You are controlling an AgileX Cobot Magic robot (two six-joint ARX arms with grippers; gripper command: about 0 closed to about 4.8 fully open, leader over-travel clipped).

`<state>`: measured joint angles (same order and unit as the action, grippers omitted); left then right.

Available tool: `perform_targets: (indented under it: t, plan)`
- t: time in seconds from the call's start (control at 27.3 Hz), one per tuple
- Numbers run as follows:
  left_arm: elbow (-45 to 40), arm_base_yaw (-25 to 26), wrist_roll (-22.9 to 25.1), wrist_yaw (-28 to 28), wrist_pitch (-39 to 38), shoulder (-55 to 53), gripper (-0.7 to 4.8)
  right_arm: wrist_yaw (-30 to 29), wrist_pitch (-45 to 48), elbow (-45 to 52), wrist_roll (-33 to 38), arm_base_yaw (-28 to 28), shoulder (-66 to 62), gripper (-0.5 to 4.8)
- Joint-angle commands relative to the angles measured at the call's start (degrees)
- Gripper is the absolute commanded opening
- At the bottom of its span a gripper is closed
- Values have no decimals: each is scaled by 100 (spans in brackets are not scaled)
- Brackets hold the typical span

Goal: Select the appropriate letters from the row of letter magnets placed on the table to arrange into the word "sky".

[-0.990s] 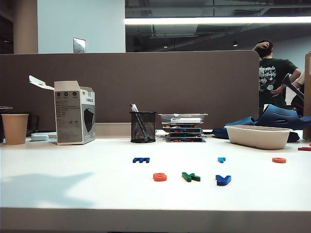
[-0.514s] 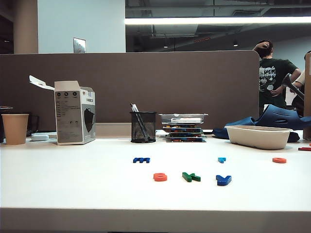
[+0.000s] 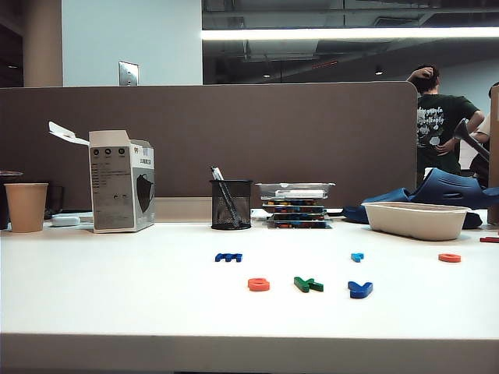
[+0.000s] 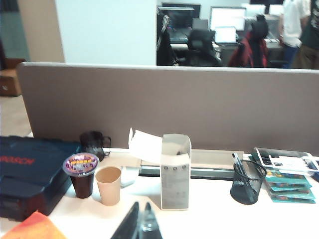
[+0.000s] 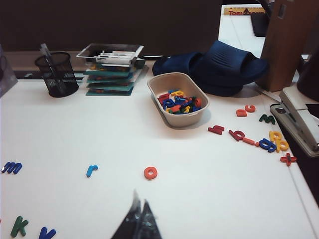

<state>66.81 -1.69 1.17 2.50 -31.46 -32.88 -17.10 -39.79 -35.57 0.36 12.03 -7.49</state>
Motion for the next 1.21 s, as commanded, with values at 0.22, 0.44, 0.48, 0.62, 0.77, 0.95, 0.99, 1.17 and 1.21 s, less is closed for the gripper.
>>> perform_targets:
  t: [0.22,0.44,0.48,0.62,0.77,0.95,0.99,1.17,1.21]
  plan:
    - [-1180,-83,-424,-46,15,1550,-5,293,275,289,133,-1064,317,-8]
    - [-1821,-81,-463,-37,-92,2218,-5,870,321,306,337,-1589,321,-8]
    - [-2015,-77,-461,-37,-24,2350,-5,857,400,341,345,-1602,323,-8]
    - [-2776,-74,-479,-39,402,2931,-5,824,647,457,398,-1582,328,-8]
    - [-3451,-77,-481,-42,817,3272,-5,822,1204,737,420,-1587,332,-8]
    - [-4216,-72,-487,-127,1545,3274,-5,822,2682,1613,415,-1585,463,-8]
    - [-4334,-72,-481,-125,1711,3274,-5,828,2896,1740,413,-1600,472,-8]
    - [-5130,-72,-435,-125,2811,3274,-5,866,3770,2494,81,-1593,459,-8]
    - [-5313,-72,-411,-122,3012,3274,-5,868,3864,2651,-9,-1593,457,-8]
